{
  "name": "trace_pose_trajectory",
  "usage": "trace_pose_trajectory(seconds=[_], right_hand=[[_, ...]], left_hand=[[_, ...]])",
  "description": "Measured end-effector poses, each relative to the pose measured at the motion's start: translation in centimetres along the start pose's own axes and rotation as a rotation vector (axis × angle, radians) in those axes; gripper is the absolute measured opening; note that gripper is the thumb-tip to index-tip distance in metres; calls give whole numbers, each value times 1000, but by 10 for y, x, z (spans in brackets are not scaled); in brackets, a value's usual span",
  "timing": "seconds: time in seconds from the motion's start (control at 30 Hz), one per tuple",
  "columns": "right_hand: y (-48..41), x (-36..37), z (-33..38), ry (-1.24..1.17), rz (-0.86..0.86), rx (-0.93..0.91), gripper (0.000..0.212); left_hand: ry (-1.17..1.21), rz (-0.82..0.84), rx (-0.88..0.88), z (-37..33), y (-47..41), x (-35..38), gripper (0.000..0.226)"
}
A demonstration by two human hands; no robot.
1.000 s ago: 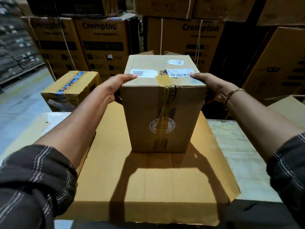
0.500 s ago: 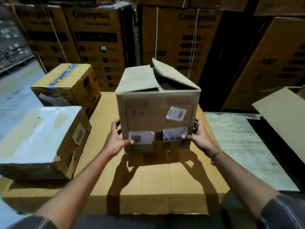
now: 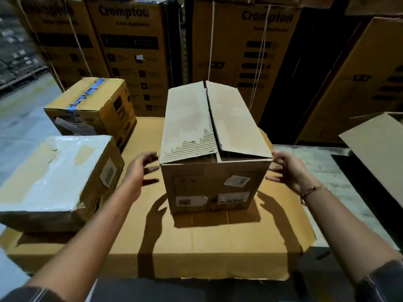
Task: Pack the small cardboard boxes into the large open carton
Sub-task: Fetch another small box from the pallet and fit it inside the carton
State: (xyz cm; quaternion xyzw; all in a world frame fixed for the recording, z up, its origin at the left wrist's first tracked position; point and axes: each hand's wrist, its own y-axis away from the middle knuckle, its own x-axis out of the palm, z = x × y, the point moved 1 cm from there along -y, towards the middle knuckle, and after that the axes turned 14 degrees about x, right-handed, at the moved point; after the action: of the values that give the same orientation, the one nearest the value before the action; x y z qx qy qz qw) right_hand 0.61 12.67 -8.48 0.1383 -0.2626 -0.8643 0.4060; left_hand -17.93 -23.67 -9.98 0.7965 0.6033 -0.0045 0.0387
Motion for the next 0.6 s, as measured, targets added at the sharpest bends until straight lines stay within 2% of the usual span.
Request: trace_pose_trajectory(seconds=[0.07,0.13,0.17,0.27,0.4,0.53,0.6], right_hand=[[5,9,30,70,109,69,38],[9,26,53,164,145,151,58],[12,34,61,209,143,172,57],[20,59,76,284,114,158,38],[14,64,70,301,111,6,27],[12,60,58,179,97,-201,23],[10,55,56,103,69,-307,34]], left_hand=[[71,58,-57,-33,-9,12,43],[64,174,-115,-58,-19,30,50],[83,214,-135,-67,-23,39,45],[67,257,-140,-75,-37,59,33],[17,206,-48,-55,-54,57,54],[170,149,97,-55,-49,60,58],[224,134,165,-59,-43,67,64]])
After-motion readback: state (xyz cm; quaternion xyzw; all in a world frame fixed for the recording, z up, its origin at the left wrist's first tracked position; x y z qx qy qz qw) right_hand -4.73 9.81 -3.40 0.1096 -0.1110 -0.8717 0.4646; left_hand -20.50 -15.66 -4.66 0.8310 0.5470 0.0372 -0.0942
